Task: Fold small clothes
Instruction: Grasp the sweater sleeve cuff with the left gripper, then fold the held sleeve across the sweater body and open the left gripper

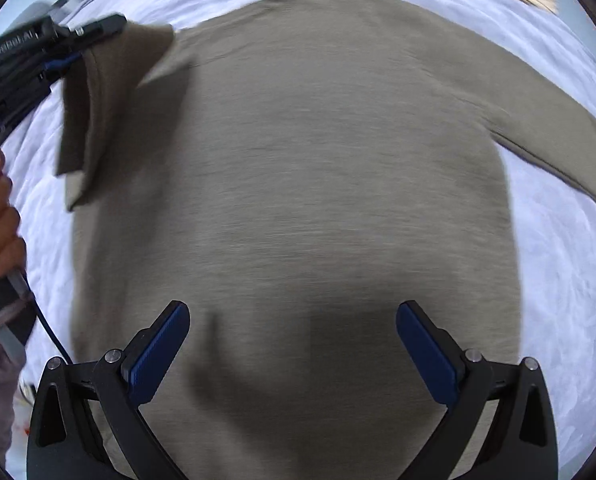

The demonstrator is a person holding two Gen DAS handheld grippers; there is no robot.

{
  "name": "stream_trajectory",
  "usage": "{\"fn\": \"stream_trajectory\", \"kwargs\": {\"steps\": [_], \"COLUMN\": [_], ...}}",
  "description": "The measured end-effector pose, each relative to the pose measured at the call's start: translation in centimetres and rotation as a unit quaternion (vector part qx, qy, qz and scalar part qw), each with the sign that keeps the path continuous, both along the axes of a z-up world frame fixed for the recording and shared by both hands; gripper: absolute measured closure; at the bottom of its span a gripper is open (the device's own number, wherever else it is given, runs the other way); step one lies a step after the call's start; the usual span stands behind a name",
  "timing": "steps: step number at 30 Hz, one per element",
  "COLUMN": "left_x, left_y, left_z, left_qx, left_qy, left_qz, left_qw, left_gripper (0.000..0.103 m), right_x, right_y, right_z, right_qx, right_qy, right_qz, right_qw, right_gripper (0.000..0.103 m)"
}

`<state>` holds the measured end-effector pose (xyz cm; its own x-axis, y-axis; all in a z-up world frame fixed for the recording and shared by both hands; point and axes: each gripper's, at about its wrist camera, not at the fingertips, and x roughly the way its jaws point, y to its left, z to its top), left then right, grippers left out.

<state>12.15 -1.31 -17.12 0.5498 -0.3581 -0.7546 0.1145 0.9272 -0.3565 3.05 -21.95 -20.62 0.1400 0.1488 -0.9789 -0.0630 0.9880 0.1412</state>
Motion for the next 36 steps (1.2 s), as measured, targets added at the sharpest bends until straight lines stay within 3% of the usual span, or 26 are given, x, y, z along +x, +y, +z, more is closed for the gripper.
{"fn": "stream_trajectory", "kwargs": {"steps": [4,8,9,10,11,12,14,18,22,24,26,27,28,29,30,31,32,34,35,36], "left_x": [-0.8,-3.3,-4.1,-4.9,-5.3,-6.1,-7.5,-7.5,-6.6,-6.2,-6.0,-6.0,-6.0,-6.0,-6.1,-6.2,-6.2,-6.0,-5.9,-5.6], "left_y": [-1.7,-0.4,0.4,1.5,2.6,4.1,7.0,12.4,18.0,19.2,19.7,19.7,19.6,19.4,19.2,19.0,18.9,19.0,19.0,19.0], "left_z": [-3.6,-2.7,-2.1,-1.4,-1.0,-0.2,0.9,-0.8,-4.8,-6.7,-7.8,-7.9,-7.9,-7.9,-7.8,-7.6,-7.5,-7.3,-7.2,-7.2], "left_qx": [0.018,0.042,0.046,0.053,0.065,0.08,0.093,0.109,0.05,0.032,0.002,-0.003,-0.003,0.0,0.0,0.0,0.001,0.001,-0.001,-0.003], "left_qy": [0.08,0.077,0.073,0.07,0.066,0.047,0.018,0.065,0.129,0.158,0.176,0.174,0.173,0.174,0.174,0.173,0.172,0.172,0.171,0.172], "left_qz": [-0.004,-0.004,0.0,0.01,0.028,0.057,0.084,0.131,0.18,0.181,0.17,0.166,0.16,0.154,0.151,0.147,0.145,0.143,0.142,0.143], "left_qw": [0.9967,0.9961,0.9963,0.9961,0.9953,0.9941,0.992,0.9833,0.974,0.9701,0.9697,0.9707,0.9718,0.9726,0.9732,0.9738,0.9743,0.9748,0.9749,0.9747], "left_gripper": [0.095,0.094,0.086,0.069,0.022,0.007,0.007,0.007,0.01,0.031,0.031,0.031,0.031,0.031,0.031,0.031,0.031,0.031,0.031,0.031], "right_x": [0.1,1.2,1.9,2.3,2.7,3.1,3.9,5.7,6.4,6.4,6.8,7.1,7.0,7.4,8.2,9.2,10.6,12.8,13.6,14.1], "right_y": [-3.3,-4.6,-4.9,-4.3,-3.2,-2.3,0.2,5.5,11.3,14.1,16.6,17.5,17.9,17.9,17.6,16.6,15.3,10.6,7.2,3.6], "right_z": [-0.7,0.5,0.6,1.0,1.3,1.7,2.5,3.6,3.3,2.7,0.9,-0.2,-0.9,-1.1,-0.7,0.4,1.5,3.6,4.0,3.8], "right_qx": [-0.013,-0.019,-0.021,-0.022,-0.022,-0.022,-0.026,-0.039,-0.095,-0.132,-0.185,-0.214,-0.234,-0.228,-0.205,-0.17,-0.119,-0.023,0.033,0.082], "right_qy": [0.001,-0.016,-0.025,-0.037,-0.052,-0.066,-0.096,-0.149,-0.217,-0.255,-0.269,-0.269,-0.265,-0.251,-0.233,-0.228,-0.225,-0.212,-0.202,-0.184], "right_qz": [-0.029,-0.023,-0.017,-0.007,0.008,0.024,0.068,0.168,0.274,0.328,0.383,0.402,0.419,0.43,0.418,0.383,0.321,0.185,0.096,0.007], "right_qw": [1.0,0.999,0.999,0.999,0.998,0.997,0.993,0.974,0.932,0.9,0.864,0.849,0.836,0.837,0.854,0.879,0.912,0.959,0.974,0.98], "right_gripper": [0.0,0.0,0.0,0.0,0.0,0.0,0.0,0.0,0.0,0.0,0.0,0.004,0.026,0.052,0.1,0.097,0.097,0.097,0.097,0.097]}}
